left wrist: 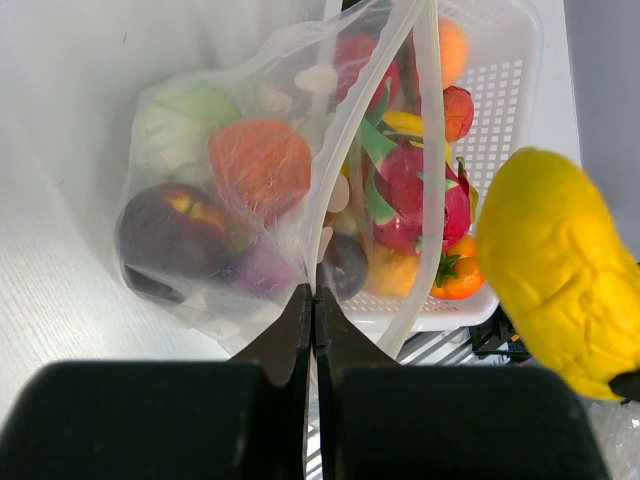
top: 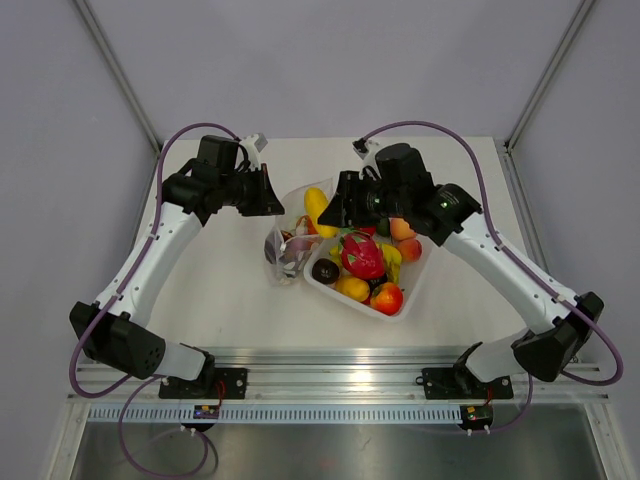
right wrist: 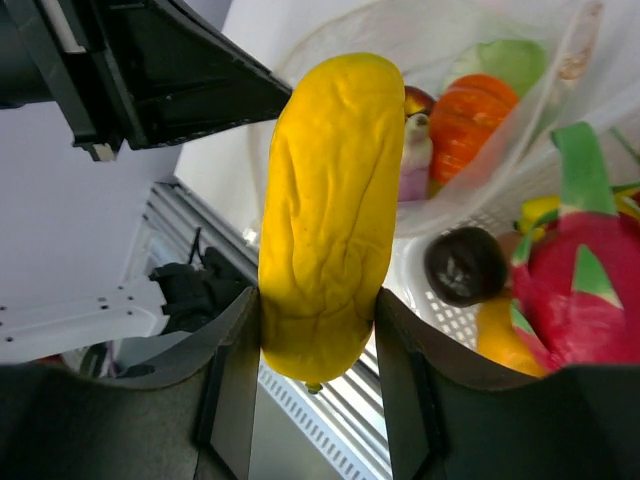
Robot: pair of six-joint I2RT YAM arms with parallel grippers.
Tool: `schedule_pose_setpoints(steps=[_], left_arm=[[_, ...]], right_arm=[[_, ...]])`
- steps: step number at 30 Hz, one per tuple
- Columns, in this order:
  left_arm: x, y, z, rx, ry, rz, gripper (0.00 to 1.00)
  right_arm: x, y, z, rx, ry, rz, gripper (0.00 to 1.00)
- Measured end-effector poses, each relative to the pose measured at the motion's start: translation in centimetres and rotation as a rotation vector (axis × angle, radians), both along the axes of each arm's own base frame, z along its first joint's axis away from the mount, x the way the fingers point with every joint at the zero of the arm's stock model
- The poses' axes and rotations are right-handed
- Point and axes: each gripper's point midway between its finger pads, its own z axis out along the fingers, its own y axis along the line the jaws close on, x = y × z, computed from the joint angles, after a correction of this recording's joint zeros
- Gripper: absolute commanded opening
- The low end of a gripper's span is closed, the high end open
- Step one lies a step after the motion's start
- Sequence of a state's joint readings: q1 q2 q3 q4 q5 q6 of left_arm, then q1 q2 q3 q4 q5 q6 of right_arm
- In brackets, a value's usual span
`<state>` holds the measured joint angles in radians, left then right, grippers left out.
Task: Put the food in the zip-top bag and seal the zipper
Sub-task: Place the fake fruit in the zipper food storage bag.
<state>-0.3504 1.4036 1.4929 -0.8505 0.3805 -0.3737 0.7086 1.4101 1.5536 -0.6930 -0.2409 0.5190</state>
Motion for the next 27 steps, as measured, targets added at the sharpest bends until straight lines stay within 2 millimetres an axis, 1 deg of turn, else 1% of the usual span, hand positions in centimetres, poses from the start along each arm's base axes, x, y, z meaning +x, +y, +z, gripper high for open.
schedule_pose_setpoints(steps=[5, 8, 10, 12, 15, 18, 24, 25, 27], left_arm=[[0.0, 0.0, 0.0, 0.0, 0.0, 0.0, 0.0], [0.0, 0.0, 0.0, 0.001, -0.001, -0.001, 0.0], [0.0, 0.0, 0.0, 0.003, -0.003, -0.003, 0.0], [0.0, 0.1, 0.0, 0.006, -0.007, -0.007, 0.0], [-0.1, 0.1, 0.1, 0.008, -0.014, -0.01, 0.0], [-0.2, 0.2, 0.3, 0.009, -0.022, -0.015, 0.0], [-0.2, 0.2, 0.4, 0.009, -0.03, -0.02, 0.0], [-0.2, 0.2, 0.4, 0.008, -0.03, -0.021, 0.0], [-0.3, 0.1, 0.5, 0.006, -0.029, -0.024, 0.0]], right_arm=[[0.4, 2.4, -0.8, 0.07, 0.078, 0.036, 0.04], [1.0, 3.5, -2.2, 0.073, 0.133, 0.035, 0.04], [1.4, 4.2, -3.8, 0.061, 0.182, 0.029, 0.04], [1.8, 4.7, -4.9, 0.054, 0.22, 0.021, 0.04], [2.6, 5.4, -6.3, 0.054, 0.27, -0.004, 0.04], [3.3, 5.8, -6.6, 0.075, 0.298, -0.024, 0.04], [5.2, 7.0, -5.2, 0.131, 0.31, -0.048, 0.04], [5.4, 7.2, -5.2, 0.136, 0.312, -0.051, 0.06], [5.9, 7.7, -5.3, 0.143, 0.317, -0.058, 0.25]])
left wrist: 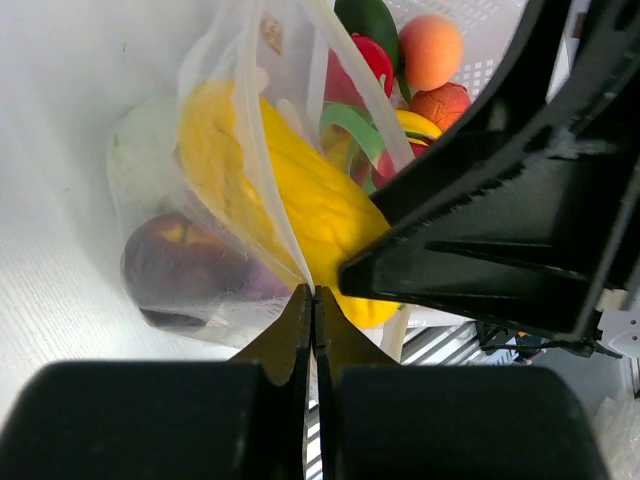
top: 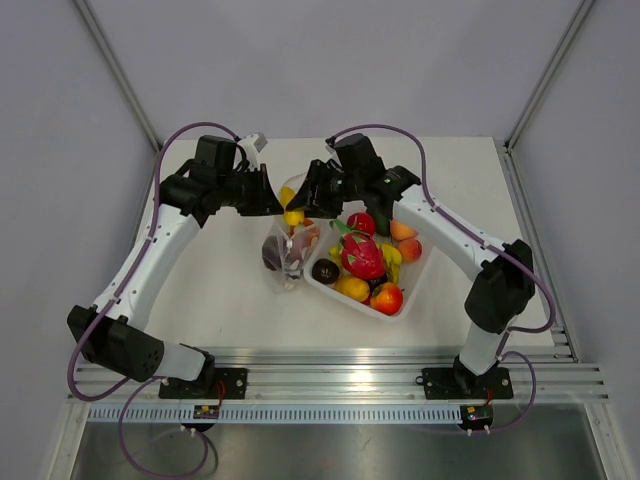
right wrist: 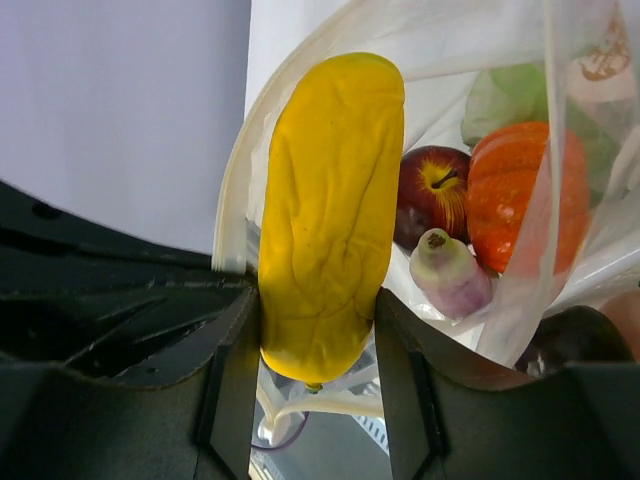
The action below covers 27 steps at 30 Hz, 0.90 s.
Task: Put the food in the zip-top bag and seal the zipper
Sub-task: Place the fake fruit in the zipper food storage bag.
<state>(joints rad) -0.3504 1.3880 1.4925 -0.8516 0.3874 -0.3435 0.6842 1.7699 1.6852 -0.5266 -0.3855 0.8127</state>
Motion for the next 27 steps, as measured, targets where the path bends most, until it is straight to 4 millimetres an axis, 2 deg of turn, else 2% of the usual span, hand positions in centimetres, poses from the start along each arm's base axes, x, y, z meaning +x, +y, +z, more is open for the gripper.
schedule_pose_setpoints(steps=[1, 4, 6, 9, 14, 18, 19, 23, 27], left_arm=[[0.0, 0.0, 0.0, -0.001, 0.0, -0.001, 0.0], [0.0, -0.1, 0.0, -0.003, 0.001, -0.003, 0.0], [-0.1, -0.1, 0.0, -0.003, 0.001, -0.004, 0.0], [-0.1, -0.1, 0.0, -0.004, 0.002, -0.005, 0.0], [-0.1, -0.1, 0.0, -0.004, 0.002, -0.005, 0.0], [-0.1, -0.1, 0.0, -0.004, 0.001, -0.005, 0.0], [-0.1, -0.1, 0.0, -0.004, 0.001, -0.005, 0.0], [-0.1, -0.1, 0.0, -0.004, 0.001, -0.005, 0.0], [-0.1, -0.1, 0.0, -0.003, 0.001, -0.005, 0.0]], right_arm=[[0.2, 0.2, -0.3, 0.001, 0.004, -0.003, 0.34], [0.8, 0.8, -1.4, -0.002, 0.02, -0.003, 0.52], [1.0, 1.0, -2.2, -0.007, 0.037, -0.002, 0.75], [1.0, 1.1, -2.8, -0.018, 0.039, 0.009, 0.79], [1.1, 0.7, -3.0, -0.043, 0.012, 0.017, 0.78], [1.0, -0.1, -2.5, -0.071, -0.029, 0.016, 0.68], [0.9, -0.4, -2.0, -0.075, -0.046, 0.016, 0.63], [0.3, -2.5, 0.9, -0.094, -0.149, -0.017, 0.56], [-0.1, -6.3, 3.7, -0.156, -0.287, -0.116, 0.53]])
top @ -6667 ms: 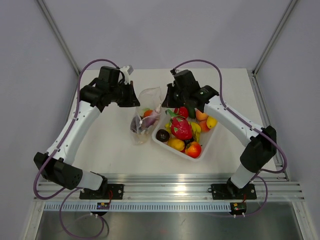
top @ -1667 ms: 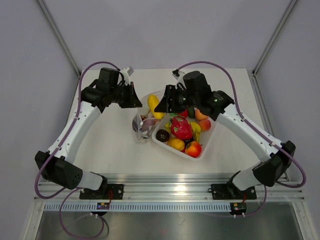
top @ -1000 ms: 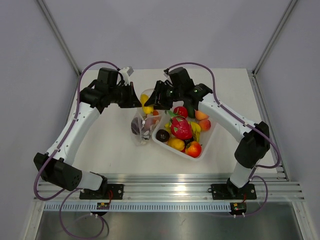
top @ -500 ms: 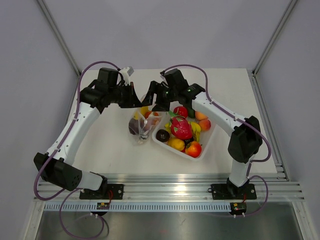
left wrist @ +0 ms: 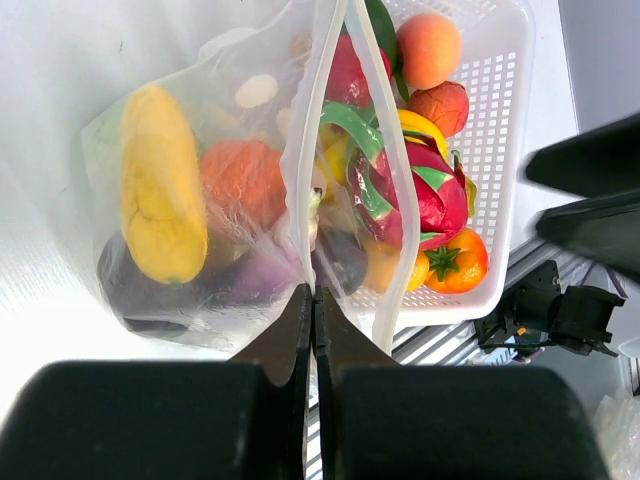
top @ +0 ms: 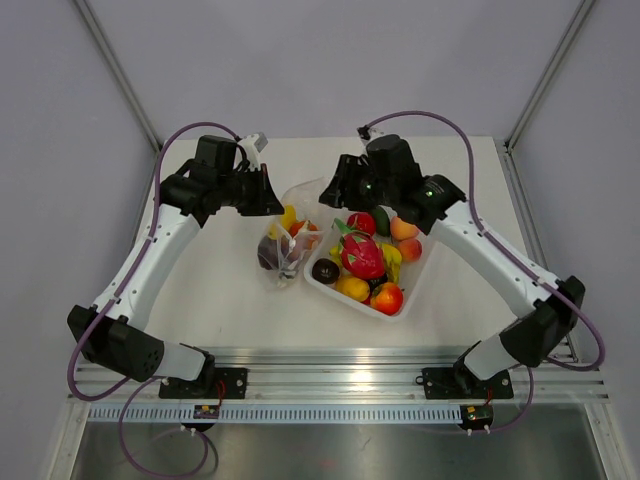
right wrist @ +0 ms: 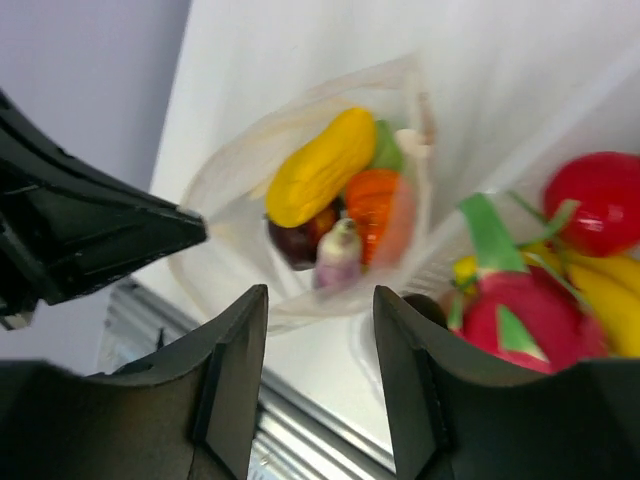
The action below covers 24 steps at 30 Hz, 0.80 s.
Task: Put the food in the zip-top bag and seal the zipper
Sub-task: Place the fake fruit in the zipper food storage bag, then pick up the fake fruit from the bin.
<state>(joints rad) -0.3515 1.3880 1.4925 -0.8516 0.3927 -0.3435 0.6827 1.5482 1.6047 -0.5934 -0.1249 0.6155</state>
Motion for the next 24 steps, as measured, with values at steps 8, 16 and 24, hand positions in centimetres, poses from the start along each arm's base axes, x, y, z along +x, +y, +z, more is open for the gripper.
schedule_pose_setpoints(steps=[8, 16, 24], left_arm=[[0.0, 0.0, 0.0, 0.0, 0.0, 0.0, 0.0], [0.0, 0.0, 0.0, 0.0, 0.0, 0.001, 0.0], [0.0, 0.0, 0.0, 0.0, 0.0, 0.001, 0.0]], right_arm=[[0.3, -10.8, -3.7, -0.277, -0.078, -0.253, 0.69], [0.7, -19.4, -12.6, -0.535, 0.076, -0.374, 0.75], [2.3, -20.2, -16.8, -0.634, 0.139, -0.351, 0.75]])
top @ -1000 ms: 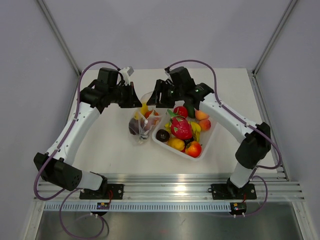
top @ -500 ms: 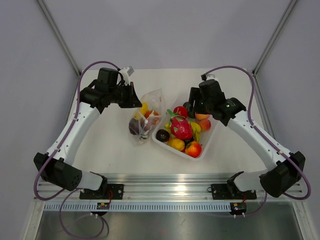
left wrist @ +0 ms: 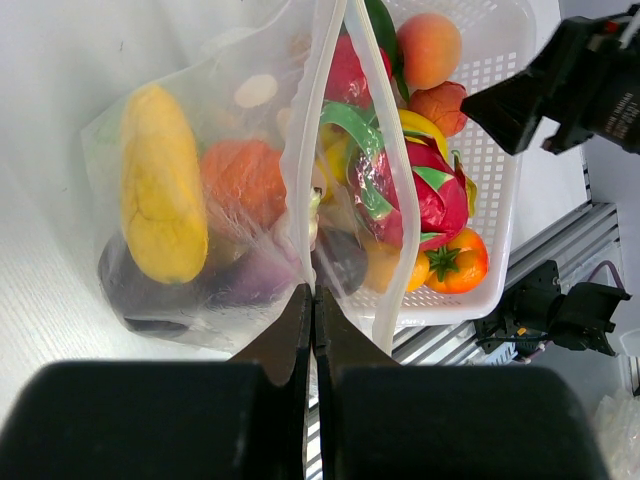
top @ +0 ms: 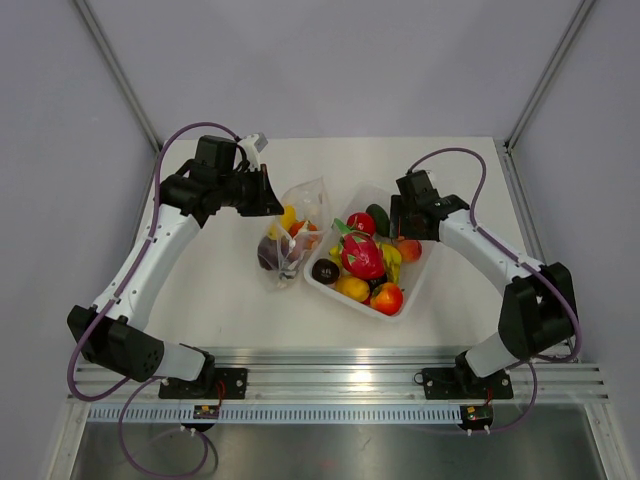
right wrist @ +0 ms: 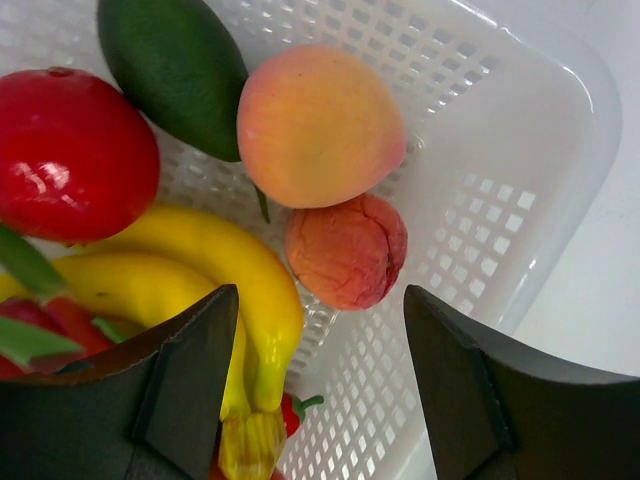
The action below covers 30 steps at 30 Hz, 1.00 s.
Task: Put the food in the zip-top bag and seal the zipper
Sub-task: Pick up the fake fruit from the bin.
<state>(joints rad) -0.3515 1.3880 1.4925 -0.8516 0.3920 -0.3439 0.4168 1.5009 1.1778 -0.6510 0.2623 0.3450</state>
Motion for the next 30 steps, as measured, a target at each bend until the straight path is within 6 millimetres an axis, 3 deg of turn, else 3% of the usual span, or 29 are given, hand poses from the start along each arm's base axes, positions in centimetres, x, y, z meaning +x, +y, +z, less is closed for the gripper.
schedule_pose_setpoints(steps=[10, 19, 26, 30], left_arm=[[0.0, 0.0, 0.0, 0.002, 0.0, 0.002, 0.0], [-0.2, 0.1, -0.2, 0.007, 0.009, 0.002, 0.0], [-0.2, 0.2, -0.3, 0.011, 0.01, -0.002, 0.0], [-0.3, 0.2, -0.3, 0.012, 0.011, -0.003, 0.0]], right_arm=[[2.8, -0.2, -3.2, -0.063, 0.015, 0.028, 0.93], [6.2, -0.2, -5.6, -0.121, -0.002, 0.021, 0.94], [6.8, -1.0, -6.5, -0.159, -0.003, -0.008, 0.73], [6.9, -1.2, -6.4, -0.164, -0.009, -0.018, 0.48]])
